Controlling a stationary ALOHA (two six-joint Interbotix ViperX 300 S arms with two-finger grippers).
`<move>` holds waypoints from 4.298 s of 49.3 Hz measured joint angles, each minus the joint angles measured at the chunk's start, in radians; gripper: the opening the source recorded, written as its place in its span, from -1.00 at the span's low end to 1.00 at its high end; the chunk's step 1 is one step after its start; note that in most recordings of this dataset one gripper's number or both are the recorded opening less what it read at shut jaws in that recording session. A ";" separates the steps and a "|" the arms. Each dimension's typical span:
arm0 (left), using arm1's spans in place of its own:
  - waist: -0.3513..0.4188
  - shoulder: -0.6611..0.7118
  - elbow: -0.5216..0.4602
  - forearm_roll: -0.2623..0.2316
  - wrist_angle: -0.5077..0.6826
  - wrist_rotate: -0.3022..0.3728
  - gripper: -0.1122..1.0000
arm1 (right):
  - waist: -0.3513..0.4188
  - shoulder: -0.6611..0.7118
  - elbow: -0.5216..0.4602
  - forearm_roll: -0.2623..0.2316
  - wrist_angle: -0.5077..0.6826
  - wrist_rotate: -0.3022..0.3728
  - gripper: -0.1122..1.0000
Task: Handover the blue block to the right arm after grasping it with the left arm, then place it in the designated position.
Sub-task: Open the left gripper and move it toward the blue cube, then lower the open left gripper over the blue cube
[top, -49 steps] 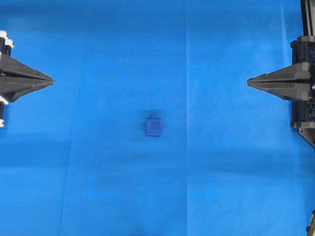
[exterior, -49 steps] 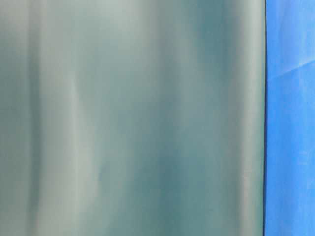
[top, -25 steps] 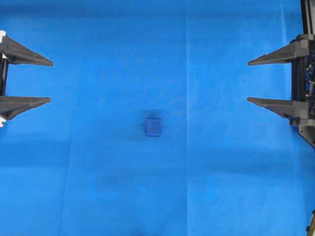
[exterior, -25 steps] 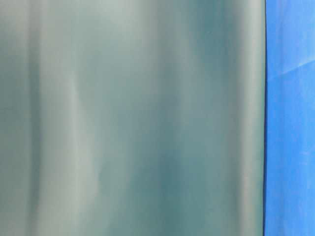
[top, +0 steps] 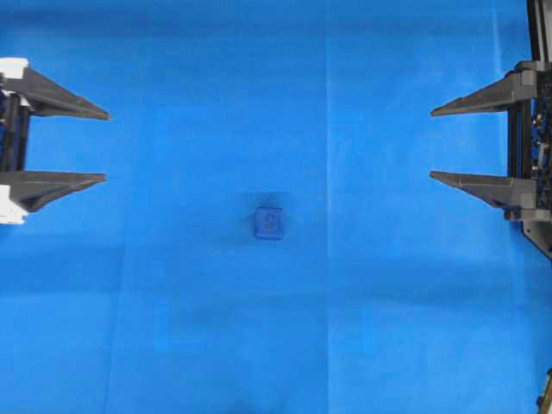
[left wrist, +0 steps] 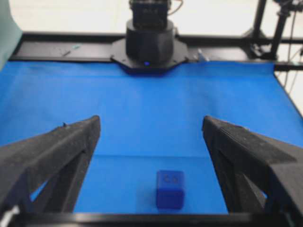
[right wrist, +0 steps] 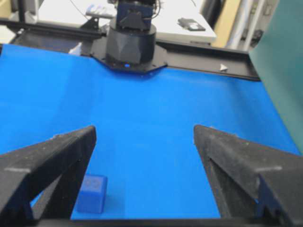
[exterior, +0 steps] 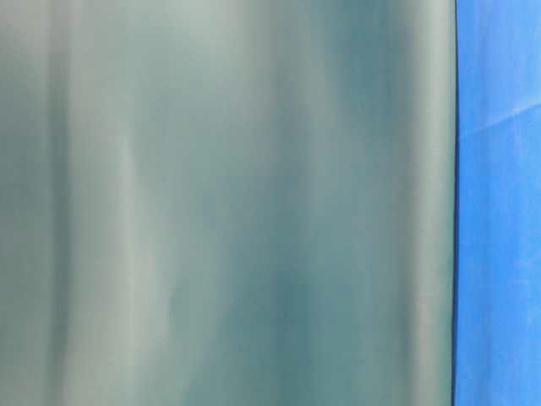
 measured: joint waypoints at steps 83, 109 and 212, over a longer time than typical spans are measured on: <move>0.000 0.765 -0.724 0.002 0.546 -0.044 0.83 | -0.003 0.014 -0.003 -0.002 -0.002 0.000 0.94; -0.026 0.890 -0.977 0.002 1.068 -0.044 0.83 | -0.002 0.017 -0.005 -0.002 0.000 0.000 0.94; -0.031 0.996 -0.822 0.005 0.798 -0.058 0.83 | -0.003 0.038 -0.005 0.000 0.009 0.000 0.94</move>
